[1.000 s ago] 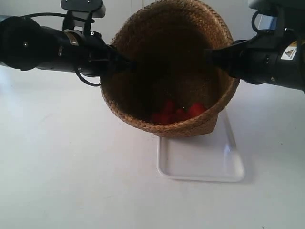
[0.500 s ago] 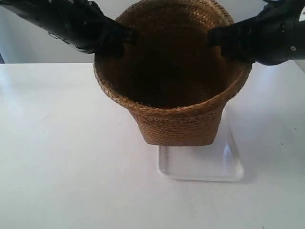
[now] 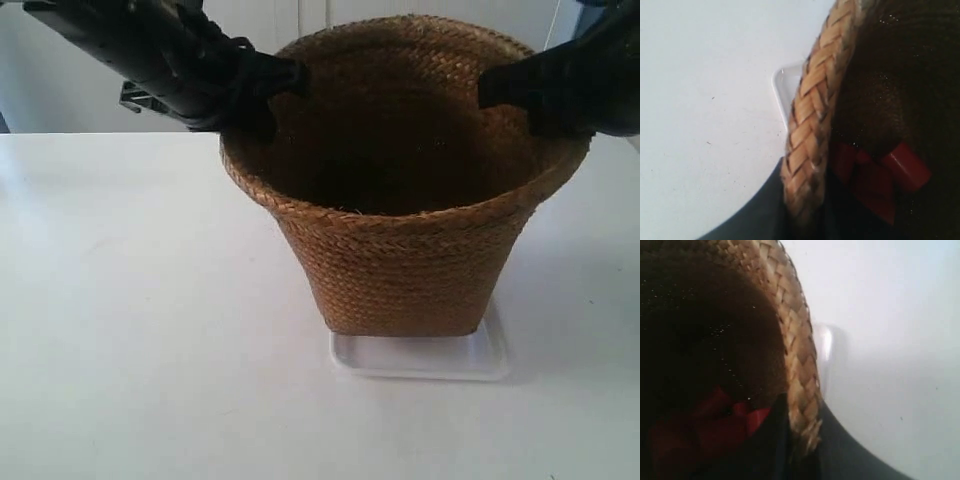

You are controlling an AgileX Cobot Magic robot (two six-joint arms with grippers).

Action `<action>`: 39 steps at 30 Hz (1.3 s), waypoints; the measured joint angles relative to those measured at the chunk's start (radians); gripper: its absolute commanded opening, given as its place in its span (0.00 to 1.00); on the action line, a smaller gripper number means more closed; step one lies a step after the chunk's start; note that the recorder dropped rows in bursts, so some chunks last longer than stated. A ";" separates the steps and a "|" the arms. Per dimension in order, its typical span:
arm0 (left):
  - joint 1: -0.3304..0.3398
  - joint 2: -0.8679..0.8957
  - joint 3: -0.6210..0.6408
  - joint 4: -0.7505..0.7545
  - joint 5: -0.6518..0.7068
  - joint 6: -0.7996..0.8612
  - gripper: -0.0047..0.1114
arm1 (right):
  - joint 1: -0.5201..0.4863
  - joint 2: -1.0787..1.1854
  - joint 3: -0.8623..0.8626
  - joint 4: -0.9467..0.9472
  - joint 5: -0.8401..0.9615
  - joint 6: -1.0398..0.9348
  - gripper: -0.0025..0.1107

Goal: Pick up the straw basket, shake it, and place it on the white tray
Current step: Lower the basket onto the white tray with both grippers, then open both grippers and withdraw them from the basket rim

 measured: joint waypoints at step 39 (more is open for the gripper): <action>0.002 0.069 -0.003 -0.143 -0.153 0.095 0.73 | -0.127 0.168 -0.087 -0.080 0.077 -0.044 0.72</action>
